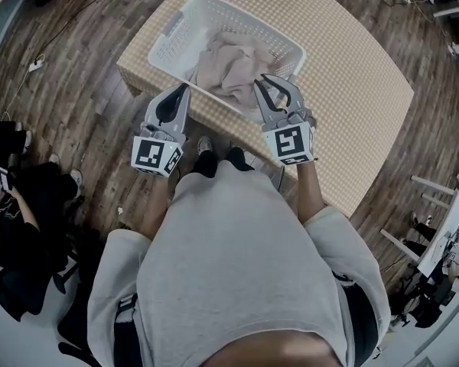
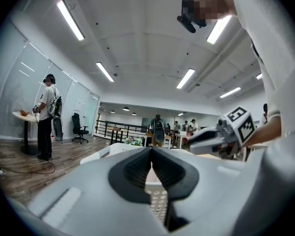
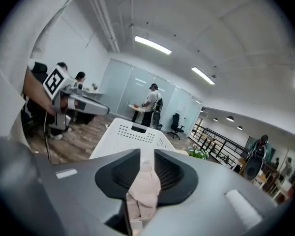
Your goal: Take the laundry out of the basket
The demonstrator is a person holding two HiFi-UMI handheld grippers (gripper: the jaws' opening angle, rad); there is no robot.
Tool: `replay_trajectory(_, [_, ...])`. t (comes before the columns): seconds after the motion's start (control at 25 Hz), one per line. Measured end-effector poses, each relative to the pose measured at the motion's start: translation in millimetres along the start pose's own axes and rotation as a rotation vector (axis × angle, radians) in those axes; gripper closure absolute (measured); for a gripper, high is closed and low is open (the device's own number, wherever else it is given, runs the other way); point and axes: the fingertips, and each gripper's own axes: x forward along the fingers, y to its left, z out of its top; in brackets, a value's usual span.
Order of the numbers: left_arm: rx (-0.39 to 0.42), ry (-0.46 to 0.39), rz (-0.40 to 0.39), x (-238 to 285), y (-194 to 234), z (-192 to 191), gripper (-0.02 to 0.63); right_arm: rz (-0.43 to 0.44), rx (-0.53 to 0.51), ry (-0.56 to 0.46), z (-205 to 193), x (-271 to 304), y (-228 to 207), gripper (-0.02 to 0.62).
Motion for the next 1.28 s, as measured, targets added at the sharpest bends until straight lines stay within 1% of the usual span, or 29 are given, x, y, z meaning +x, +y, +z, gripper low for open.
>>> replay_trajectory(0.04, [0.000, -0.002, 0.000, 0.1, 0.5, 0.6, 0.595, 0.023, -0.049, 0.040, -4.4, 5.3, 2.9, 0.483])
replay_trajectory(0.08, [-0.001, -0.005, 0.000, 0.0, 0.7, 0.9, 0.595, 0.048, -0.091, 0.080, -9.0, 10.5, 5.7, 0.441])
replay_trajectory(0.2, [-0.005, -0.010, 0.002, -0.4, 1.1, 1.9, 0.595, 0.128, -0.199, 0.180, -19.2, 24.8, 11.9, 0.356])
replay_trajectory(0.24, [-0.007, -0.012, 0.003, -0.1, 1.9, 2.4, 0.595, 0.166, -0.231, 0.217, -23.2, 30.4, 14.6, 0.302])
replay_trajectory(0.28, [-0.008, -0.014, 0.005, 0.3, 2.9, 2.8, 0.595, 0.208, -0.259, 0.259, -28.1, 36.4, 18.0, 0.262])
replay_trajectory(0.36, [-0.010, -0.017, 0.008, 1.1, 5.0, 3.5, 0.595, 0.288, -0.307, 0.342, -39.9, 47.4, 25.6, 0.148])
replay_trajectory(0.44, [-0.015, -0.022, 0.012, 1.0, 6.7, 4.9, 0.595, 0.345, -0.349, 0.406, -51.1, 56.4, 33.0, 0.101])
replay_trajectory(0.48, [-0.017, -0.025, 0.015, 0.5, 7.9, 5.8, 0.595, 0.366, -0.361, 0.430, -55.9, 60.6, 36.3, 0.096])
replay_trajectory(0.52, [-0.019, -0.027, 0.018, -0.2, 9.5, 6.4, 0.595, 0.383, -0.369, 0.454, -60.5, 64.8, 39.0, 0.078])
replay_trajectory(0.68, [-0.023, -0.030, 0.033, -3.2, 17.7, 5.8, 0.595, 0.442, -0.408, 0.565, -77.9, 77.9, 42.2, 0.061])
replay_trajectory(0.72, [-0.025, -0.030, 0.035, -3.9, 19.3, 5.7, 0.595, 0.459, -0.411, 0.574, -77.2, 80.8, 42.2, 0.049])
replay_trajectory(0.84, [-0.029, -0.031, 0.040, -3.8, 22.7, 5.4, 0.595, 0.499, -0.427, 0.576, -69.4, 92.2, 42.6, 0.044])
replay_trajectory(0.96, [-0.035, -0.032, 0.048, -1.7, 23.4, 5.3, 0.595, 0.529, -0.467, 0.617, -77.9, 105.2, 45.7, 0.041])
replay_trajectory(1.12, [-0.038, -0.034, 0.059, -0.4, 30.6, 6.6, 0.595, 0.536, -0.425, 0.641, -90.3, 124.7, 51.2, 0.032])
replay_trajectory(1.28, [-0.036, -0.035, 0.076, -1.6, 42.0, 7.5, 0.595, 0.494, -0.389, 0.669, -105.8, 150.3, 51.1, 0.029])
